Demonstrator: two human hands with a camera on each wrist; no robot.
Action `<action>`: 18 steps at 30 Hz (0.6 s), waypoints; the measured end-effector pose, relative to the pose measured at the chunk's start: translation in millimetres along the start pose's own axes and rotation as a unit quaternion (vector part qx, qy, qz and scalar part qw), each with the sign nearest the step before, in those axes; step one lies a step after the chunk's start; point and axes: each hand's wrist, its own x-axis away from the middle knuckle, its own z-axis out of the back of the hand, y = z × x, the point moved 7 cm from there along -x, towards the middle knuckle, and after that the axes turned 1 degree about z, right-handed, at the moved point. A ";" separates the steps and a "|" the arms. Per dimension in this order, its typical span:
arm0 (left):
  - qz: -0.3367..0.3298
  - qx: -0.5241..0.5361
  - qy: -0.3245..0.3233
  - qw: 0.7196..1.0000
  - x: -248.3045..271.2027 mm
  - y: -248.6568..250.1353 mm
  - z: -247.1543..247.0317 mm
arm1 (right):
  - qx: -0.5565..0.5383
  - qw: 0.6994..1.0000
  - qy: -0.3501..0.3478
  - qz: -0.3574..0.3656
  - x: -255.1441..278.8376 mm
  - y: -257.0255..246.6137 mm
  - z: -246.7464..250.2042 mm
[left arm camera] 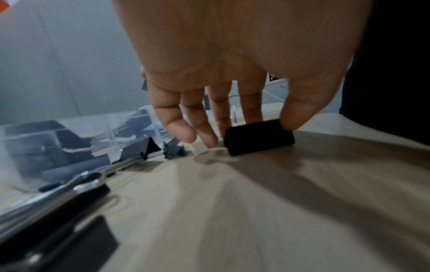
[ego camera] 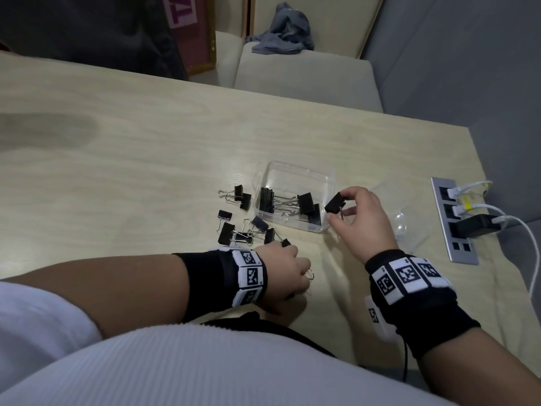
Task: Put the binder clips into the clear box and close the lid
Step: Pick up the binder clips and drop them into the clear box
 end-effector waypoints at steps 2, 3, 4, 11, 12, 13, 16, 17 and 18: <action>0.026 0.014 0.005 1.000 2.9 -3.9 -4.3 | -0.001 1.000 0.001 0.016 -4.7 -7.4 -1.4; 0.038 0.016 0.017 0.999 3.5 -4.7 -5.4 | -0.007 1.000 0.003 0.028 -6.5 -12.4 -1.9; 0.048 0.015 0.030 0.998 3.4 -5.6 -6.2 | -0.016 0.999 0.005 0.041 -7.8 -17.8 -2.5; 0.063 0.068 -0.002 0.996 5.0 -28.1 -4.8 | -0.102 0.993 -0.007 0.058 -14.6 -41.1 -12.4; 0.057 0.080 0.011 0.995 7.8 -33.3 -0.9 | -0.110 0.993 -0.018 0.051 -15.5 -40.7 -16.3; 0.054 0.101 0.034 0.993 12.9 -38.7 5.2 | -0.116 0.992 -0.028 0.043 -16.1 -39.2 -19.9; 0.076 0.169 0.122 0.975 33.7 -66.9 26.0 | -0.109 0.993 -0.030 0.019 -17.1 -29.0 -27.3; 0.087 0.181 0.149 0.968 41.3 -78.9 32.7 | -0.092 0.995 -0.028 0.017 -17.2 -25.9 -29.1; 0.097 0.194 0.171 0.961 48.7 -90.5 39.1 | -0.066 0.997 -0.034 0.019 -16.6 -23.0 -31.9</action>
